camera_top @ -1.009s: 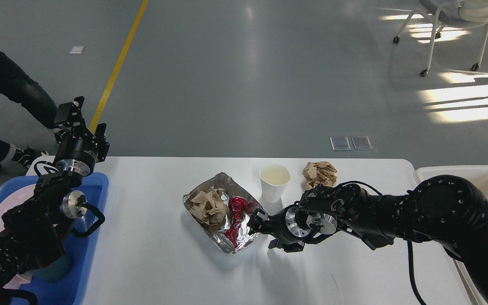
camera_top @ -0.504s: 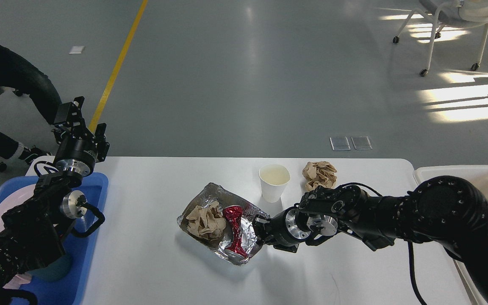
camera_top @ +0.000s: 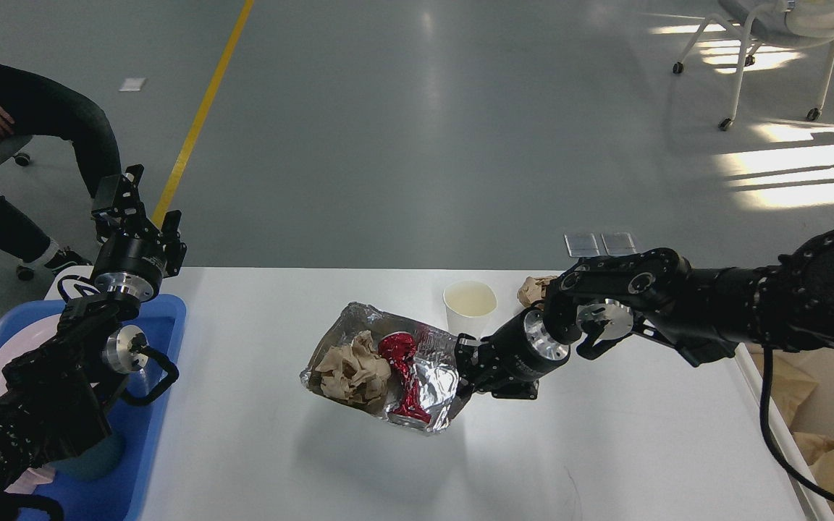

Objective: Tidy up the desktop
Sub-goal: 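Lift the foil tray and carry it into the white bin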

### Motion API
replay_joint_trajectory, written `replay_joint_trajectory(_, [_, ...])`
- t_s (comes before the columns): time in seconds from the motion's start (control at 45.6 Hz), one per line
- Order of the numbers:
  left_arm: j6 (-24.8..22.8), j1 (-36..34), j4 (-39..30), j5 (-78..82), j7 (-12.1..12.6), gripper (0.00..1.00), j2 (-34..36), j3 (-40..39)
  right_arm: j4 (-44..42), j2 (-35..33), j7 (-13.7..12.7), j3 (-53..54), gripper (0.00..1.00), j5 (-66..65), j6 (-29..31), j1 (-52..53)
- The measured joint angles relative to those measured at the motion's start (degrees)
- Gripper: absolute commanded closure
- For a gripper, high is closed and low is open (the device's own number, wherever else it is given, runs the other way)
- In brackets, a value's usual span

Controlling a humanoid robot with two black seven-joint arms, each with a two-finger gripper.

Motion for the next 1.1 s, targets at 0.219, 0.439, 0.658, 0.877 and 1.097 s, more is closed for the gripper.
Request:
replay_joint_trajectory(0.219, [0.0, 0.0, -0.02, 0.0, 0.0, 0.03, 0.0, 0.0, 2.18, -9.36, -0.22, -0.84, 1.0, -0.57, 9.15, 9.19])
replay_joint_trajectory(0.439, [0.0, 0.0, -0.02, 0.0, 0.0, 0.03, 0.0, 0.0, 2.27, -15.18, -0.26, -2.87, 1.0, -0.73, 15.84, 16.75])
replay_joint_trajectory(0.658, [0.0, 0.0, -0.02, 0.0, 0.0, 0.03, 0.0, 0.0, 2.16, -18.89, -0.25, -5.13, 1.0, -0.78, 19.47, 21.41])
replay_joint_trajectory(0.877, [0.0, 0.0, -0.02, 0.01, 0.0, 0.03, -0.01, 0.0, -2.39, -21.52, -0.25, -8.12, 1.0, -1.04, 18.46, 19.79])
replay_joint_trajectory(1.097, [0.0, 0.0, -0.02, 0.01, 0.0, 0.03, -0.01, 0.0, -16.17, -26.2, -0.25, -7.63, 1.0, -0.46, 17.03, 8.64])
